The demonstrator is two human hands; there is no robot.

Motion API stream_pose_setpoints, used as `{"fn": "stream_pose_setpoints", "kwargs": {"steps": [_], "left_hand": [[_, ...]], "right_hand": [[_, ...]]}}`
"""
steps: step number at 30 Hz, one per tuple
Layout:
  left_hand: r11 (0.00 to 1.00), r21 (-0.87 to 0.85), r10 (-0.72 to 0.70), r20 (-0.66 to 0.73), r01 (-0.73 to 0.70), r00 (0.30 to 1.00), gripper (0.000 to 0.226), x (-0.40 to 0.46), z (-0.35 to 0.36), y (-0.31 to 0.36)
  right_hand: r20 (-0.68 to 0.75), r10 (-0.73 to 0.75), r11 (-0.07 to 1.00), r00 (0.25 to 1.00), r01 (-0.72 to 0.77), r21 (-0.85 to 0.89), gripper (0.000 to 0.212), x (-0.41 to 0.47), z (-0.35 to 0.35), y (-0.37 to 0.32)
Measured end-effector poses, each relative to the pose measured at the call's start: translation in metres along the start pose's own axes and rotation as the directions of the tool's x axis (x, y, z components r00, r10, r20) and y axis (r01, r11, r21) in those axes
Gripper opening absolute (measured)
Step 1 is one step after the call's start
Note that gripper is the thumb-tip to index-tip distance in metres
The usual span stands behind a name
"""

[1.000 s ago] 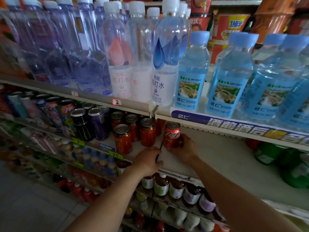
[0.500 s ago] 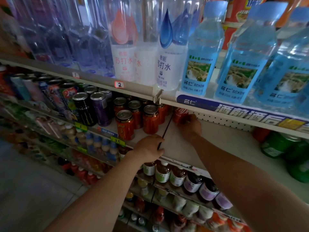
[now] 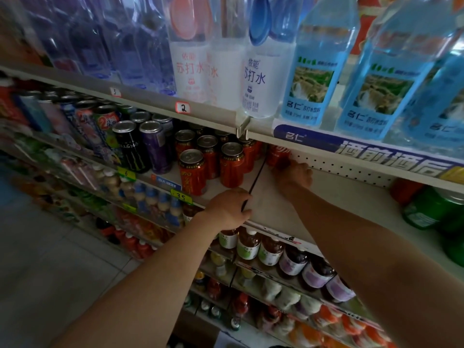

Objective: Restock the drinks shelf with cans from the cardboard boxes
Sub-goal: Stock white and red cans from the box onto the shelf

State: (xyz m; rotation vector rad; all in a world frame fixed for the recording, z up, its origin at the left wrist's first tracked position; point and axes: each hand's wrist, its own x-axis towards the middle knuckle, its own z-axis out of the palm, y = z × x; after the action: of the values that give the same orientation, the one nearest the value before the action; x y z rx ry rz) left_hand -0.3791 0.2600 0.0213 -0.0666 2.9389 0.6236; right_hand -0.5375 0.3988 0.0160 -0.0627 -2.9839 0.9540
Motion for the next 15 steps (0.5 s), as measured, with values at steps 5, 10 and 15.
{"fn": "stream_pose_setpoints", "kwargs": {"steps": [5,10,15], "left_hand": [[0.953,-0.151,0.16,-0.489,-0.264,0.857,0.019,-0.047,-0.005,-0.008],[0.929,-0.367,-0.191,-0.565,-0.038,0.803,0.012,-0.129,0.025,-0.078],[0.652,-0.545,-0.691,-0.139,0.527,0.71,0.015,-0.236,0.137,-0.172]], "right_hand": [[-0.152,-0.167,0.921,0.974,0.209,0.329,0.059,-0.051,-0.023,-0.011],[-0.13,-0.681,0.51,0.72,0.594,0.622,0.008,-0.2,-0.009,-0.036],[0.676,-0.684,0.682,0.273,0.568,0.461,0.015,-0.279,0.136,-0.009]]}}
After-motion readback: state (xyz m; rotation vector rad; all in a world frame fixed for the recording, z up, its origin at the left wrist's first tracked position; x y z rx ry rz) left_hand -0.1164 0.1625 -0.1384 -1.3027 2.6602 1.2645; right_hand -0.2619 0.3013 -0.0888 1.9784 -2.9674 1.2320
